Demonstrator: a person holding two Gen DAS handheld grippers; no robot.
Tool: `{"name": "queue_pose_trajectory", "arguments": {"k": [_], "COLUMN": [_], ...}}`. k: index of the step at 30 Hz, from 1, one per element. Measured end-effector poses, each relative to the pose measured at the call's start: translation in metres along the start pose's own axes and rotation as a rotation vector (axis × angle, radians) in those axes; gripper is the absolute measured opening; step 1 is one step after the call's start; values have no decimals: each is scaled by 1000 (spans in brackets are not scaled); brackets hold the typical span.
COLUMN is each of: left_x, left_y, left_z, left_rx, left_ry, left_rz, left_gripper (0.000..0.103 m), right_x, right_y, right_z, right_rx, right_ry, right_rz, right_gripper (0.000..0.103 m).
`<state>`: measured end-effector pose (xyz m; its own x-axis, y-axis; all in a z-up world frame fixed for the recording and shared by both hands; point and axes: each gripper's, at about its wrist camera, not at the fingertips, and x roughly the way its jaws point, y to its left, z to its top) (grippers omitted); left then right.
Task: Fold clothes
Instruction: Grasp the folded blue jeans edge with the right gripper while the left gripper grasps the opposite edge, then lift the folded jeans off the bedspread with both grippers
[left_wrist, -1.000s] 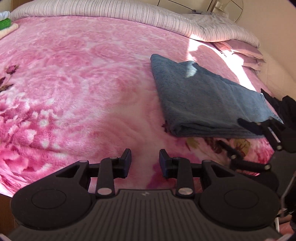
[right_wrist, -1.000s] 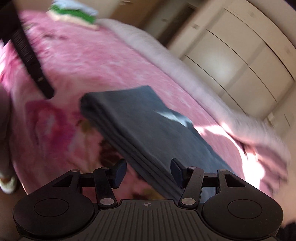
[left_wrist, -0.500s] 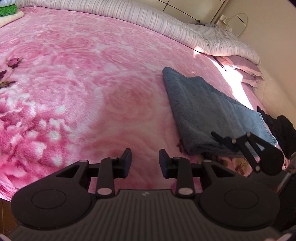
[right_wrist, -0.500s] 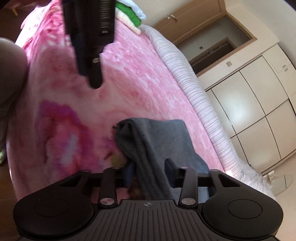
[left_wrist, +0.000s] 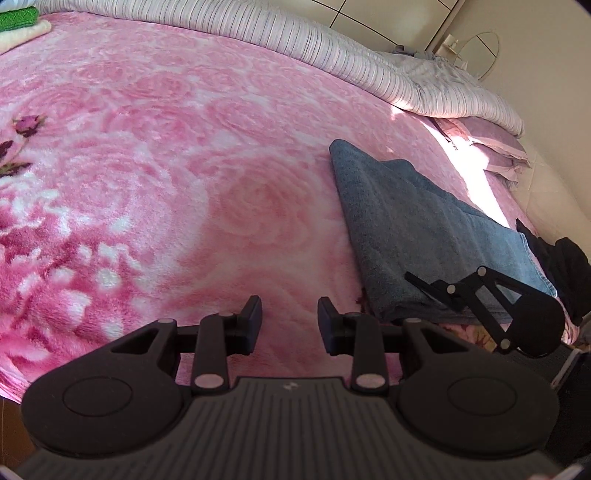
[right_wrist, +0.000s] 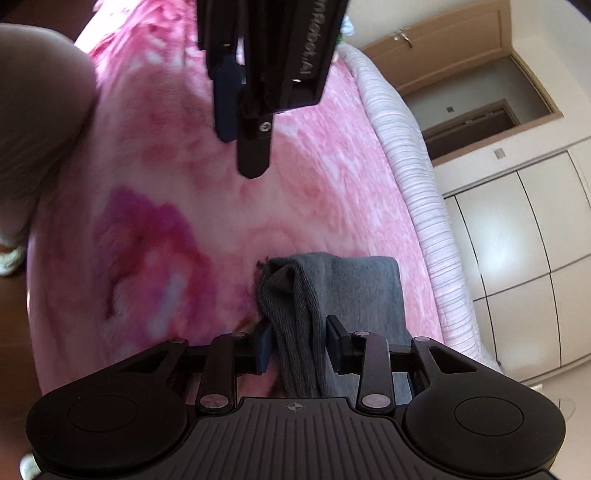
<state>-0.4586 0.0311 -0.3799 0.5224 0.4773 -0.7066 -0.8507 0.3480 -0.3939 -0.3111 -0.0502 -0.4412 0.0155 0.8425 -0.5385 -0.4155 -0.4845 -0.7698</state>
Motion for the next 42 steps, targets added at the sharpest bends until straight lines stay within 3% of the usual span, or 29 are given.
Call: {"name": "queue_pose_trajectory", "arguments": {"k": [2, 4, 8, 13, 17, 19, 22, 25, 27, 29, 31, 32, 33, 34, 38, 42], "left_x": [-1, -1, 2, 16, 39, 55, 80, 100, 107, 114, 122, 125, 128, 129, 132, 143], "left_y": [1, 0, -12, -54, -102, -129, -167, -196, -208, -216, -219, -221, -223, -226, -235, -239], "left_z": [2, 6, 19, 43, 55, 55, 52, 44, 38, 35, 35, 35, 35, 36, 38, 41], "left_rx": [-9, -8, 30, 112, 183, 212, 251, 283, 304, 309, 300, 297, 295, 298, 321, 302], "left_ry": [-1, -3, -12, -31, -29, -11, 28, 79, 102, 122, 139, 145, 150, 151, 144, 158], "left_rz": [-3, -2, -7, -72, -164, -207, -264, -302, -309, -303, -298, -298, -297, -297, -298, -309], "left_gripper": [29, 28, 28, 28, 28, 28, 28, 28, 28, 28, 28, 28, 28, 28, 28, 28], "right_x": [1, -2, -21, -67, -120, -139, -149, -122, -133, -145, -151, -151, -143, -136, -169, -145], "right_y": [-4, -20, -88, -161, -177, -179, -172, -166, -160, -164, -167, -169, -177, -182, -180, -165], "right_z": [3, -3, -30, -129, -218, -258, -321, -372, -390, -387, -388, -389, -391, -393, -385, -408], "right_rx": [60, 196, 788, 1516, 1840, 1955, 2113, 2286, 2351, 2298, 2263, 2253, 2232, 2220, 2133, 2213], "right_ry": [-6, -39, -146, -313, -431, -426, -297, -118, -219, -288, -303, -297, -229, -188, -259, -160], "right_rz": [1, 1, 31, 2, -132, -233, -348, -293, -237, -281, -305, -310, -310, -304, -356, -358], "right_gripper": [27, 19, 14, 13, 13, 13, 15, 29, 39, 47, 49, 37, 16, 15, 10, 10]}}
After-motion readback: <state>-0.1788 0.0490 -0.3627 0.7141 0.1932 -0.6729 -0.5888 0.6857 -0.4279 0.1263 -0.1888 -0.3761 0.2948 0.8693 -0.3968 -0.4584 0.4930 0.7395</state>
